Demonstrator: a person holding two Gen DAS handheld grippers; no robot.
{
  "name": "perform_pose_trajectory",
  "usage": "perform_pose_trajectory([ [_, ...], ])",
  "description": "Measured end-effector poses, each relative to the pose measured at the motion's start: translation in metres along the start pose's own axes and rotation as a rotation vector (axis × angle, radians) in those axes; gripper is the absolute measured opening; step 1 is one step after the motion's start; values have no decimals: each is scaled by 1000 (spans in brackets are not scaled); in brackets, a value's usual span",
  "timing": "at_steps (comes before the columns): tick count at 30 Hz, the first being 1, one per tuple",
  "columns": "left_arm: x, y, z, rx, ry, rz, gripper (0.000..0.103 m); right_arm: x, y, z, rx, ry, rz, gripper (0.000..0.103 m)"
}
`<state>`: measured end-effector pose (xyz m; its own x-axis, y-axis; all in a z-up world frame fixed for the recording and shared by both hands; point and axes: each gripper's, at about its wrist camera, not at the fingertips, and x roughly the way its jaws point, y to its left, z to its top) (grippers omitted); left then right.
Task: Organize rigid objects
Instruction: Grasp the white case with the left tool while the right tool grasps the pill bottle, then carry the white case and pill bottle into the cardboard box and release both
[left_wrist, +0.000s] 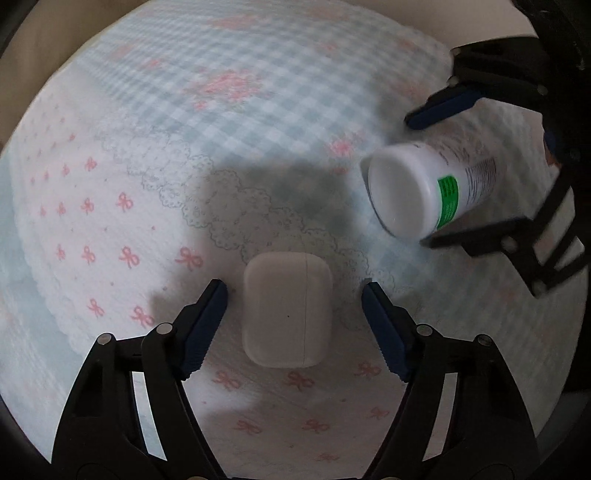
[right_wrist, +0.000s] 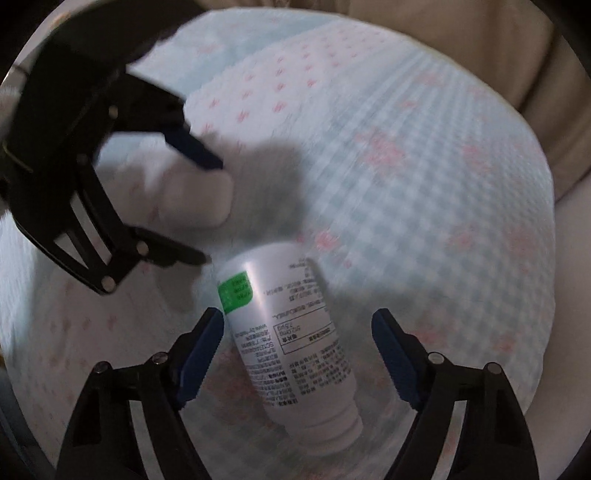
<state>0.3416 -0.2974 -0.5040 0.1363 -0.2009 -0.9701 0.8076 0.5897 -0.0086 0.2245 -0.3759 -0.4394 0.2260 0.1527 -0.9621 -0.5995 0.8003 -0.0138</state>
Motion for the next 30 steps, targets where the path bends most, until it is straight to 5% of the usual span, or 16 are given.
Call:
perform_pose_trajectory([
  [2,-3,-1,0,8,4,8,54,9,4,-2,-27,40,10,56],
  [4,-6,2,1,-9,2,5,41,9,8,-4,-50,49,-11,55],
  [20,-50,22,-10,-155,-64,-31,41,-22,15,-7,93,22,-40,52],
  [30,-180,17,-30,-303,-226,5,41,-135,10,-1,431,-140,-5,51],
])
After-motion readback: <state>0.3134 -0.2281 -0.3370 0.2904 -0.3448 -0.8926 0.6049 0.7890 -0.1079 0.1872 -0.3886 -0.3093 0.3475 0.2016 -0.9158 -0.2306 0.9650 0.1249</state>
